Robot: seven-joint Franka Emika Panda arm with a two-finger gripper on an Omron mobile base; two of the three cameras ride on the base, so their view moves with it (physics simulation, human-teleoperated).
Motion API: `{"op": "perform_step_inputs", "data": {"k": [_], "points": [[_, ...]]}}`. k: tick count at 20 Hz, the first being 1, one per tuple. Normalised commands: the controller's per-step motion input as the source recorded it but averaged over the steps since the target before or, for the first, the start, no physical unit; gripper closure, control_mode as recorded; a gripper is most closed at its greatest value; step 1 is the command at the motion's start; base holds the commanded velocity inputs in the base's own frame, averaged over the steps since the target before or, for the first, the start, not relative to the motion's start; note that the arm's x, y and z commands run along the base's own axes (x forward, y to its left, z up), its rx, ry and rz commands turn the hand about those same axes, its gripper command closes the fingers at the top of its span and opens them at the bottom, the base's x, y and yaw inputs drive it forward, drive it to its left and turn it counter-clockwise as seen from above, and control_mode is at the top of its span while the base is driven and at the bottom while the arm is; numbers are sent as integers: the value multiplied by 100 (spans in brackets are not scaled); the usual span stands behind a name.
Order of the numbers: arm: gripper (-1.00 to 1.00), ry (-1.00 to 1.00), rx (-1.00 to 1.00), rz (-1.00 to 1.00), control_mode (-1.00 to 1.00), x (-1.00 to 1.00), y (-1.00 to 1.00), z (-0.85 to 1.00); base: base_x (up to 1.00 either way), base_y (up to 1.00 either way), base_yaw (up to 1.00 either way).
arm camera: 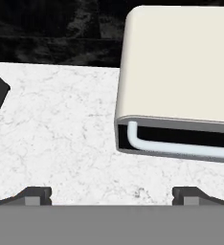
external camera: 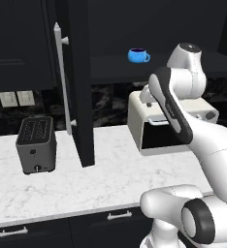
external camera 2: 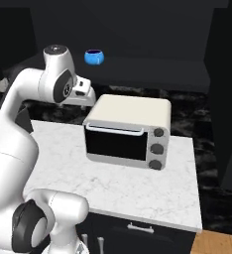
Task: Gather all objects into one cabinet and sort the glasses and bowls to opposite sides.
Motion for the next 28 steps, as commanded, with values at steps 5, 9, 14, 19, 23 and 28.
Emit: {"op": "perform_step_inputs", "data": {"k": [5,9,14,19,23,28], "points": [[-100,-16,0,0,-100,-3,-1,26,0,0,0],[-100,-5,0,0,-100,3,-3,24,0,0,0],[-100,0,0,0,-100,23,-11,25,0,0,0],[-100,-4,0,0,-100,25,-13,30,0,0,0],[-100,-4,0,0,-100,24,-3,28,0,0,0],[-100,-9,0,0,-100,21,0,26,0,0,0]]}}
